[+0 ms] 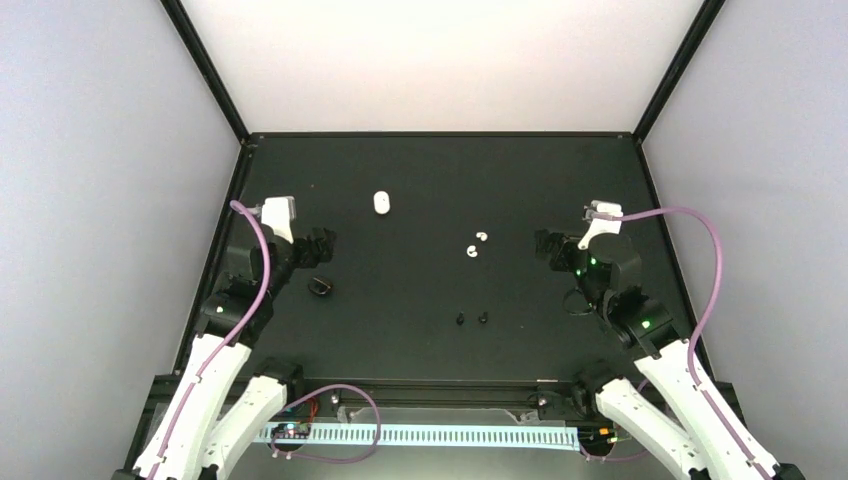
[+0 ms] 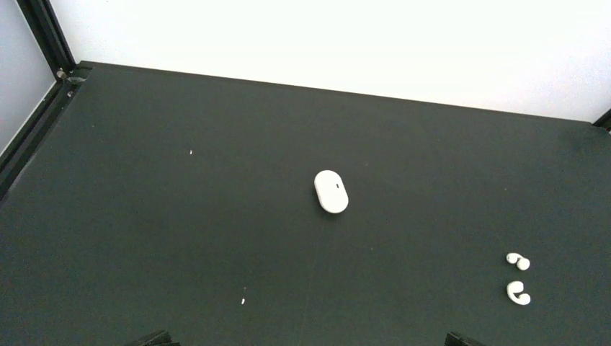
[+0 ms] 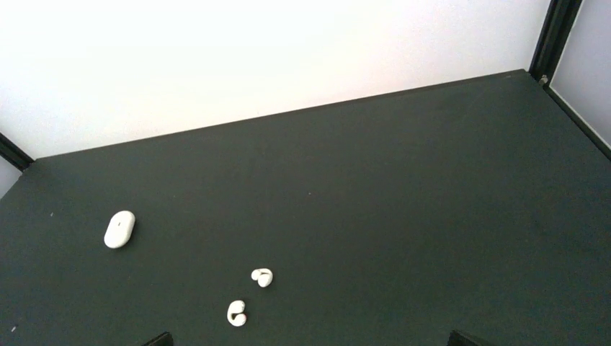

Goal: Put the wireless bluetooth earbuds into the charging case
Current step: Move the charging case to the center of the board.

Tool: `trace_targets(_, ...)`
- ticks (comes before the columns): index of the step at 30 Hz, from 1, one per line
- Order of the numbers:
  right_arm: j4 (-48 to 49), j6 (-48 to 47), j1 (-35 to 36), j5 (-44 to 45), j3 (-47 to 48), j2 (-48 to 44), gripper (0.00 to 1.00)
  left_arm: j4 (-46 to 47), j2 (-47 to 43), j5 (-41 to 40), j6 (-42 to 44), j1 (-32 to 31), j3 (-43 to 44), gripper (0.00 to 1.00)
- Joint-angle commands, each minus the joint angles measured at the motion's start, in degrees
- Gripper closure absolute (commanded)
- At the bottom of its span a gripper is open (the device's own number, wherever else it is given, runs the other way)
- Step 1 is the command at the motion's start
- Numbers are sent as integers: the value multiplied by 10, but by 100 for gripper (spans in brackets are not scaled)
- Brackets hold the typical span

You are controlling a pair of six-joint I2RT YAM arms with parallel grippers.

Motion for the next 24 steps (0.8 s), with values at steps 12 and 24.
trace_targets(12, 15, -10, 18, -94, 56, 66, 0, -2, 1, 109, -16, -6, 51, 1)
trace_targets(24, 103, 76, 89, -126, 73, 300, 3, -26, -18, 86, -43, -6, -3, 1)
